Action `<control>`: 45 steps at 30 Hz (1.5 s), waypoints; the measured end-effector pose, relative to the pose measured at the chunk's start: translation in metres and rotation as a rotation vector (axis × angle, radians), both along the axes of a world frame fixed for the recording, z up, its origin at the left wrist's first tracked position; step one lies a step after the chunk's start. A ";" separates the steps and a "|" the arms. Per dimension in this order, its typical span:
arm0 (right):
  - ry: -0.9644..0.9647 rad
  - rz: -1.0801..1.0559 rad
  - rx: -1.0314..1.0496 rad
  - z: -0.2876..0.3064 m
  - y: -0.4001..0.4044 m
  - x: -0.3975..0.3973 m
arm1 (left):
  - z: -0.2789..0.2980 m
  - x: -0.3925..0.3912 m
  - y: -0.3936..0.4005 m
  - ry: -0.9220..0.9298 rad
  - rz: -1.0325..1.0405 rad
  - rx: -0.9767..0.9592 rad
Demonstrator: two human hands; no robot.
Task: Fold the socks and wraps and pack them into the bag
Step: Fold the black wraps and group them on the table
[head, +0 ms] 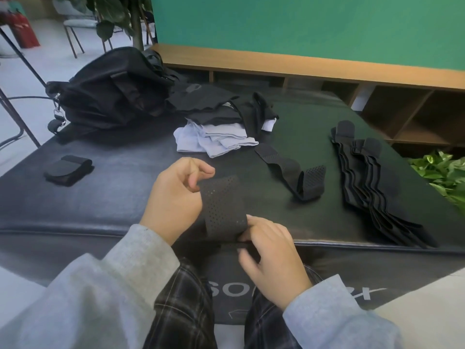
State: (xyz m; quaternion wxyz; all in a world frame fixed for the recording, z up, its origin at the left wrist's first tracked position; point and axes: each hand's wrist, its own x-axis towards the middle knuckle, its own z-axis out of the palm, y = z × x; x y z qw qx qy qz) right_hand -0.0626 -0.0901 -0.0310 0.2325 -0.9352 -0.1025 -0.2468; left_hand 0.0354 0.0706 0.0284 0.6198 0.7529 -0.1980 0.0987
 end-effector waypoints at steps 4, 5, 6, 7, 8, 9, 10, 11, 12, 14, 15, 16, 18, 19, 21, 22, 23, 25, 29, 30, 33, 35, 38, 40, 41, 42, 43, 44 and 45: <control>0.011 -0.015 0.002 0.000 0.001 0.000 | -0.002 -0.004 0.011 0.095 -0.053 0.007; 0.011 -0.019 0.000 0.000 0.001 0.000 | 0.000 -0.005 0.012 0.098 -0.072 0.029; 0.013 -0.022 -0.001 0.000 0.001 0.000 | 0.002 -0.006 0.012 0.098 -0.094 0.054; 0.016 -0.025 -0.004 0.001 0.001 0.000 | 0.004 -0.006 0.012 0.086 -0.113 0.088; 0.019 -0.027 -0.006 0.001 0.001 0.000 | 0.006 -0.007 0.010 0.074 -0.135 0.119; 0.020 -0.025 -0.004 0.001 0.001 0.000 | 0.008 -0.006 0.008 0.066 -0.152 0.138; 0.020 -0.019 0.004 0.001 0.001 0.000 | 0.011 -0.006 0.005 0.067 -0.173 0.144; 0.017 -0.011 0.016 0.000 0.001 0.000 | 0.013 -0.005 0.002 0.069 -0.195 0.152; 0.014 -0.004 0.025 0.000 0.001 0.000 | 0.014 -0.005 -0.001 0.047 -0.212 0.155; 0.006 0.005 0.040 -0.002 0.000 -0.001 | 0.014 -0.003 -0.006 0.005 -0.223 0.177; 0.003 0.008 0.046 -0.003 0.000 -0.001 | 0.014 -0.001 -0.009 0.004 -0.202 0.194; 0.002 0.009 0.048 -0.004 -0.001 0.000 | 0.011 0.004 -0.011 0.015 -0.170 0.233; 0.004 0.010 0.042 -0.005 0.000 0.000 | 0.003 0.018 -0.014 0.060 -0.097 0.380; 0.002 0.010 0.037 -0.005 0.001 0.000 | -0.002 0.027 -0.013 0.093 -0.070 0.481; -0.009 0.015 0.031 -0.006 0.002 0.000 | -0.010 0.040 -0.010 0.176 -0.018 0.688; -0.018 0.017 0.030 -0.006 0.002 0.000 | -0.013 0.043 -0.008 0.194 0.004 0.778; -0.024 0.019 0.030 -0.006 0.002 0.000 | -0.016 0.046 -0.007 0.192 0.020 0.824; -0.031 0.023 0.031 -0.006 0.002 0.001 | -0.021 0.045 -0.007 0.130 0.069 0.783; -0.027 0.029 0.036 -0.007 0.001 0.001 | -0.027 0.039 -0.006 0.049 0.245 0.453; -0.023 0.029 0.037 -0.007 0.001 0.001 | -0.028 0.039 -0.005 0.003 0.243 0.452; -0.015 0.029 0.041 -0.008 0.001 0.001 | -0.029 0.044 -0.003 -0.097 0.139 0.541; -0.012 0.027 0.045 -0.008 0.001 0.001 | -0.032 0.048 -0.002 -0.138 0.114 0.605; -0.008 0.023 0.045 -0.008 0.000 0.001 | -0.033 0.049 -0.001 -0.117 0.080 0.715; -0.015 0.028 0.047 -0.008 0.000 0.001 | -0.030 0.047 -0.002 -0.072 0.063 0.743; -0.020 0.031 0.050 -0.008 0.000 0.001 | -0.028 0.046 -0.003 -0.054 0.044 0.734; -0.024 0.035 0.053 -0.008 0.001 0.000 | -0.026 0.045 -0.003 -0.033 0.026 0.729; -0.027 0.038 0.054 -0.007 0.001 0.000 | -0.025 0.045 -0.003 -0.012 0.018 0.730; -0.028 0.043 0.056 -0.007 0.001 0.000 | -0.024 0.045 -0.003 0.005 0.015 0.747; -0.029 0.048 0.058 -0.006 0.002 -0.001 | -0.025 0.044 -0.002 0.008 0.020 0.773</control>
